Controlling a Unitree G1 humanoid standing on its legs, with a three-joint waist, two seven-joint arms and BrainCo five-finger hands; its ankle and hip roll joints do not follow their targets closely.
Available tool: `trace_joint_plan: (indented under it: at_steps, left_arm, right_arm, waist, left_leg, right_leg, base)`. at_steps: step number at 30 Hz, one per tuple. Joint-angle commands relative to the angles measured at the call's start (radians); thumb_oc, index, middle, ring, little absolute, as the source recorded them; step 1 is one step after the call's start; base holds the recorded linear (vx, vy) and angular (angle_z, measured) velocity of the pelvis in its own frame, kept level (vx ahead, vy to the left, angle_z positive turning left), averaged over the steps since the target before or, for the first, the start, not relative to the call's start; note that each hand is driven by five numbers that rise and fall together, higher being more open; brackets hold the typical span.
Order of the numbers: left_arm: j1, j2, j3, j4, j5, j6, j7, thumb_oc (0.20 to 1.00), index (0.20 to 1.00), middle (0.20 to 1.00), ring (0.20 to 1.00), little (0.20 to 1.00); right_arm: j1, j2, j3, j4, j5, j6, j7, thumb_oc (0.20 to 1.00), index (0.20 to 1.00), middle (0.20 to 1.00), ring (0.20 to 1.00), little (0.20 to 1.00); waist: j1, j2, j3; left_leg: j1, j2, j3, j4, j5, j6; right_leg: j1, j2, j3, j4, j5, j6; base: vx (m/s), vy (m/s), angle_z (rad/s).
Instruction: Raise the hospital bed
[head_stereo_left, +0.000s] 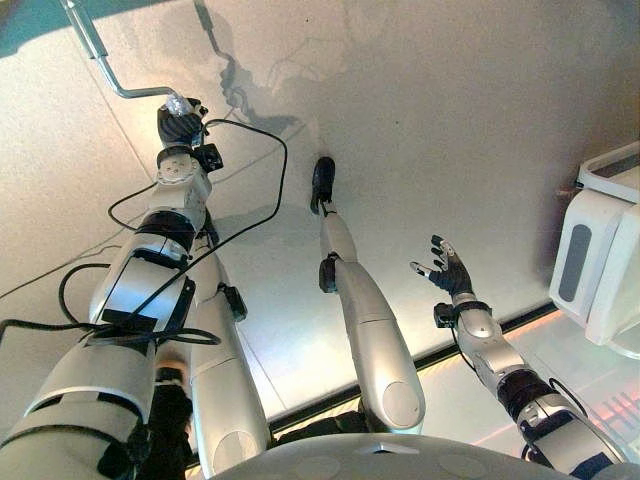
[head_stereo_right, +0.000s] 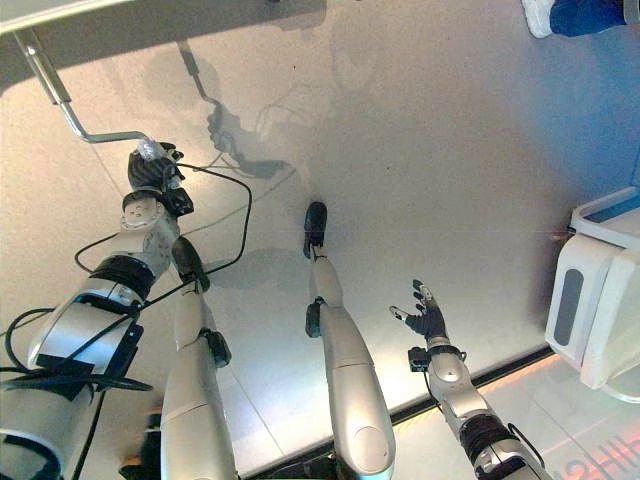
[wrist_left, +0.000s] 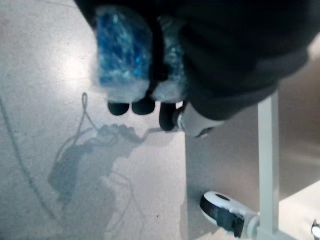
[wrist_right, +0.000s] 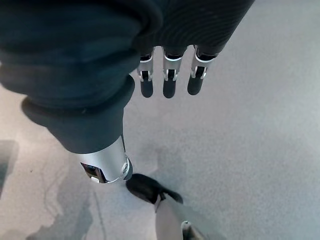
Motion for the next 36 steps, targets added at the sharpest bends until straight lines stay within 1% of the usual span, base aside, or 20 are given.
trace_joint_plan:
  at_steps: [1,4,5,6,7,9,14,15,18,19,22,23,25,27,28,29,36]
  left_arm:
    - [-0.026,-0.008,-0.032,-0.069,0.076,-0.034,-0.030,0.200,0.200,0.200,0.200,0.200]
    - [-0.019,-0.025,-0.047,-0.098,0.074,-0.039,-0.035,0.200,0.200,0.200,0.200,0.200]
    - [-0.018,-0.025,-0.047,-0.099,0.074,-0.039,-0.035,0.200,0.200,0.200,0.200,0.200]
    - [-0.013,-0.034,-0.062,-0.123,0.081,-0.043,-0.043,0.200,0.200,0.200,0.200,0.200]
    - [-0.012,-0.035,-0.062,-0.125,0.081,-0.043,-0.042,0.200,0.200,0.200,0.200,0.200]
    - [0.004,-0.041,-0.083,-0.164,0.083,-0.049,-0.049,0.200,0.200,0.200,0.200,0.200]
    - [0.021,-0.048,-0.101,-0.222,0.067,-0.059,-0.061,0.200,0.200,0.200,0.200,0.200]
    - [0.037,-0.052,-0.111,-0.258,0.068,-0.063,-0.062,0.200,0.200,0.200,0.200,0.200]
    - [0.046,-0.051,-0.121,-0.281,0.075,-0.065,-0.064,0.200,0.200,0.200,0.200,0.200]
    - [0.066,-0.052,-0.131,-0.328,0.067,-0.077,-0.069,0.200,0.200,0.200,0.200,0.200]
    - [0.109,-0.053,-0.139,-0.391,0.058,-0.084,-0.072,0.200,0.200,0.200,0.200,0.200]
    - [0.139,-0.056,-0.147,-0.432,0.051,-0.086,-0.080,0.200,0.200,0.200,0.200,0.200]
    - [0.155,-0.055,-0.148,-0.448,0.053,-0.088,-0.080,0.200,0.200,0.200,0.200,0.200]
    - [0.196,-0.057,-0.147,-0.499,0.051,-0.089,-0.084,0.200,0.200,0.200,0.200,0.200]
    - [0.197,-0.056,-0.147,-0.500,0.051,-0.088,-0.084,0.200,0.200,0.200,0.200,0.200]
    - [0.231,-0.049,-0.141,-0.543,0.048,-0.093,-0.090,0.200,0.200,0.200,0.200,0.200]
    - [0.324,-0.007,-0.121,-0.647,0.040,-0.097,-0.104,0.200,0.200,0.200,0.200,0.200]
  right_arm:
    - [0.054,-0.043,0.004,-0.005,-0.001,-0.009,0.007,1.000,1.000,1.000,1.000,1.000]
    - [0.062,-0.045,0.005,0.003,-0.009,-0.003,0.010,1.000,1.000,1.000,1.000,1.000]
    - [0.063,-0.046,0.005,0.003,-0.009,-0.003,0.010,1.000,1.000,1.000,1.000,1.000]
    - [0.068,-0.047,0.005,0.010,-0.013,0.001,0.017,1.000,1.000,1.000,1.000,1.000]
    - [0.069,-0.047,0.005,0.010,-0.013,0.001,0.017,1.000,1.000,1.000,1.000,1.000]
    - [0.078,-0.051,0.004,0.018,-0.020,0.007,0.025,1.000,1.000,1.000,1.000,1.000]
    - [0.097,-0.056,0.003,0.016,-0.032,0.012,0.035,1.000,1.000,1.000,1.000,1.000]
    - [0.110,-0.062,0.002,0.009,-0.045,0.015,0.036,1.000,1.000,1.000,1.000,1.000]
    - [0.113,-0.063,-0.001,0.005,-0.048,0.016,0.038,1.000,1.000,1.000,1.000,1.000]
    - [0.122,-0.063,-0.005,0.003,-0.055,0.017,0.042,1.000,1.000,1.000,1.000,1.000]
    - [0.133,-0.064,-0.008,0.018,-0.074,0.023,0.043,1.000,1.000,1.000,1.000,1.000]
    - [0.140,-0.061,-0.009,0.027,-0.083,0.027,0.042,1.000,1.000,1.000,1.000,1.000]
    - [0.141,-0.059,-0.009,0.035,-0.086,0.029,0.043,1.000,1.000,1.000,1.000,1.000]
    - [0.141,-0.051,-0.012,0.067,-0.098,0.037,0.044,1.000,1.000,1.000,1.000,1.000]
    - [0.141,-0.051,-0.012,0.067,-0.098,0.037,0.044,1.000,1.000,1.000,1.000,1.000]
    - [0.141,-0.046,-0.016,0.081,-0.104,0.041,0.045,1.000,1.000,1.000,1.000,1.000]
    - [0.138,-0.029,-0.021,0.112,-0.112,0.052,0.049,1.000,1.000,1.000,1.000,1.000]
  waist:
    - [0.009,-0.007,0.003]
    - [0.004,0.006,-0.005]
    - [0.004,0.006,-0.005]
    - [0.000,0.015,-0.011]
    - [0.001,0.015,-0.011]
    - [0.000,0.027,-0.021]
    - [-0.004,0.039,-0.030]
    - [-0.003,0.048,-0.034]
    - [-0.002,0.052,-0.036]
    - [0.002,0.063,-0.037]
    - [0.012,0.076,-0.044]
    - [0.018,0.088,-0.047]
    - [0.022,0.092,-0.049]
    - [0.033,0.104,-0.053]
    - [0.033,0.104,-0.053]
    - [0.042,0.112,-0.057]
    - [0.068,0.127,-0.063]
  left_leg:
    - [0.019,-0.072,-0.005,-0.055,-0.042,0.080]
    - [0.039,-0.073,0.003,-0.055,-0.046,0.079]
    - [0.039,-0.073,0.003,-0.055,-0.046,0.079]
    - [0.048,-0.074,0.007,-0.055,-0.047,0.076]
    - [0.049,-0.074,0.008,-0.055,-0.048,0.076]
    - [0.061,-0.075,0.015,-0.055,-0.051,0.074]
    - [0.078,-0.078,0.023,-0.055,-0.055,0.073]
    - [0.086,-0.080,0.028,-0.055,-0.054,0.072]
    - [0.088,-0.081,0.029,-0.055,-0.054,0.072]
    - [0.095,-0.084,0.030,-0.055,-0.054,0.073]
    - [0.108,-0.088,0.029,-0.055,-0.054,0.074]
    - [0.117,-0.091,0.029,-0.055,-0.054,0.075]
    - [0.123,-0.092,0.028,-0.055,-0.055,0.076]
    - [0.136,-0.097,0.027,-0.055,-0.056,0.078]
    - [0.136,-0.097,0.027,-0.055,-0.056,0.078]
    - [0.144,-0.101,0.027,-0.055,-0.057,0.079]
    - [0.173,-0.110,0.020,-0.055,-0.059,0.084]
  right_leg:
    - [0.034,0.030,-0.008,0.007,-0.026,0.127]
    - [0.047,0.030,0.000,0.007,-0.027,0.126]
    - [0.047,0.030,0.001,0.007,-0.027,0.126]
    - [0.056,0.030,0.005,0.006,-0.028,0.127]
    - [0.057,0.030,0.005,0.006,-0.028,0.127]
    - [0.064,0.031,0.009,0.005,-0.028,0.127]
    - [0.076,0.034,0.015,0.004,-0.028,0.127]
    - [0.081,0.035,0.018,0.004,-0.030,0.124]
    - [0.083,0.035,0.018,0.004,-0.031,0.124]
    - [0.089,0.033,0.020,0.004,-0.031,0.122]
    - [0.101,0.030,0.019,0.004,-0.032,0.121]
    - [0.110,0.028,0.018,0.004,-0.033,0.120]
    - [0.115,0.028,0.018,0.005,-0.034,0.119]
    - [0.126,0.025,0.018,0.005,-0.035,0.117]
    - [0.127,0.025,0.018,0.005,-0.035,0.117]
    - [0.139,0.022,0.016,0.005,-0.038,0.117]
    - [0.173,0.017,0.007,0.005,-0.043,0.118]
  base:
    - [-0.01,0.012,-0.06]
    - [0.00,0.002,-0.15]
    - [-0.01,-0.007,-0.11]
    - [0.00,-0.005,-0.07]
    - [0.00,0.004,-0.05]
    - [0.01,-0.005,-0.08]
    - [0.00,-0.004,-0.04]
    - [0.00,0.000,0.00]
    - [0.00,0.000,-0.01]
    - [0.00,0.000,0.00]
    - [0.00,0.000,-0.01]
    - [0.01,0.005,-0.04]
    - [0.00,0.000,0.00]
    - [0.00,0.004,0.02]
    - [0.00,0.000,0.00]
    - [0.00,0.000,0.00]
    - [0.00,0.005,0.03]
